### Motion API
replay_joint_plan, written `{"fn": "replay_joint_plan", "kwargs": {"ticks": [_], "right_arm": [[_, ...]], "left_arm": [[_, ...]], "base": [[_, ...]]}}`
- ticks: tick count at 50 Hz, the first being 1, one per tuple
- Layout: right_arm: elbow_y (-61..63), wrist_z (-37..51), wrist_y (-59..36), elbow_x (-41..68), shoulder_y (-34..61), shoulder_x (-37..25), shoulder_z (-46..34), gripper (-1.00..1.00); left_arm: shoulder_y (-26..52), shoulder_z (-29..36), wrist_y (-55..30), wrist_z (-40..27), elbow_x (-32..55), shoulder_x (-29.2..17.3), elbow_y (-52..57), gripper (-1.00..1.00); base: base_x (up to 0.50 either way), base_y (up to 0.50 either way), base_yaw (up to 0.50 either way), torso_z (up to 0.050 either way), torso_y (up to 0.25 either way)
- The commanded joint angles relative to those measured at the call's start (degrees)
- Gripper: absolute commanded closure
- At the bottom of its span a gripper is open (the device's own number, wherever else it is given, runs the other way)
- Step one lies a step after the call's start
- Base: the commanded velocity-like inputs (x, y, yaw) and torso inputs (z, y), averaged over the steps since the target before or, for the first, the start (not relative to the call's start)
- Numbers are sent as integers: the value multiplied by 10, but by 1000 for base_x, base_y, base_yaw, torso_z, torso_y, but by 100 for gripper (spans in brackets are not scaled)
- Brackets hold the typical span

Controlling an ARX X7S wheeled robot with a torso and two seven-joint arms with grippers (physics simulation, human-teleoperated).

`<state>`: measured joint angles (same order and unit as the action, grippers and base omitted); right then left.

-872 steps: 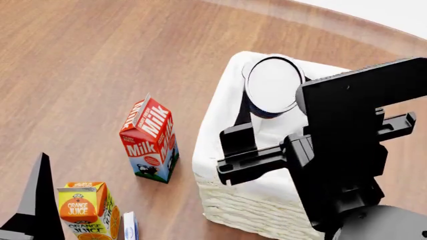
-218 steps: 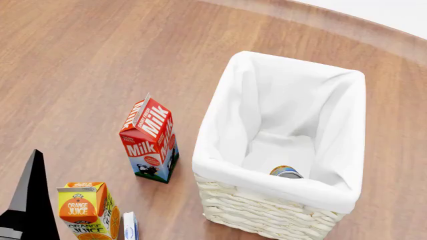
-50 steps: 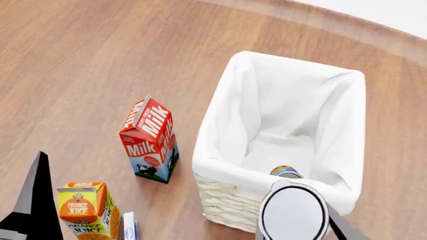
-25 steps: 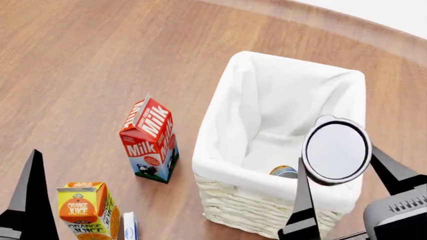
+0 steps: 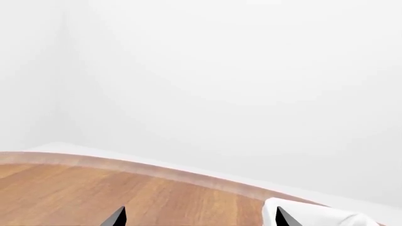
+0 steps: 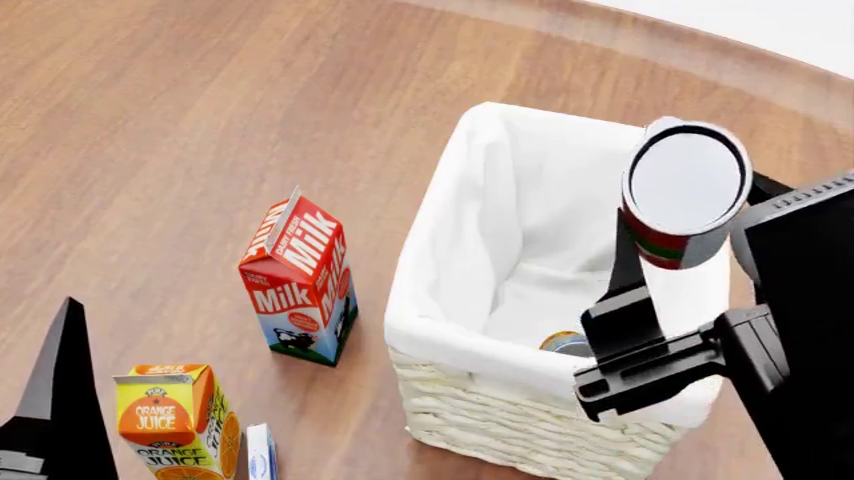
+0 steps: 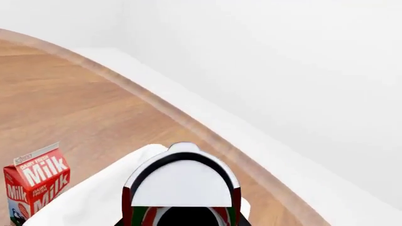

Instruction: Pick up the alphabet soup and the tomato sauce, and put them in the basket.

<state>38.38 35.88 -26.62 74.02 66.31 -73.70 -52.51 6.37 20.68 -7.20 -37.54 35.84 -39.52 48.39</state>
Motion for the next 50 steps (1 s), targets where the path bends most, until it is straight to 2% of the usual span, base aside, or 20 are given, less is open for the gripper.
{"fn": "replay_joint_plan", "kwargs": {"ticks": [1,16,18,25,36,50], "right_arm": [[-72,-62,-113,8,95,67,9,100],[-161,-147,-252,4,190,147,-30,100],[-191,-124,-298,26,215,167,-34,100],[-256,-213,-351,-14,274,216,-70,100],[-358,-276,-379,-97,327,282,-125,100],[-467,-319,-444,-112,375,348,-161,100]], "left_arm": [[2,3,0,0,0,1,-2,-100],[2,5,3,3,0,2,-8,-100],[2,7,5,5,-2,4,-13,-100],[5,7,3,4,1,3,-13,-100],[6,13,7,10,-3,8,-24,-100],[5,13,10,11,-1,8,-30,-100]], "base": [[0,0,0,0,0],[0,0,0,0,0],[0,0,0,0,0],[0,0,0,0,0],[0,0,0,0,1],[0,0,0,0,0]]}}
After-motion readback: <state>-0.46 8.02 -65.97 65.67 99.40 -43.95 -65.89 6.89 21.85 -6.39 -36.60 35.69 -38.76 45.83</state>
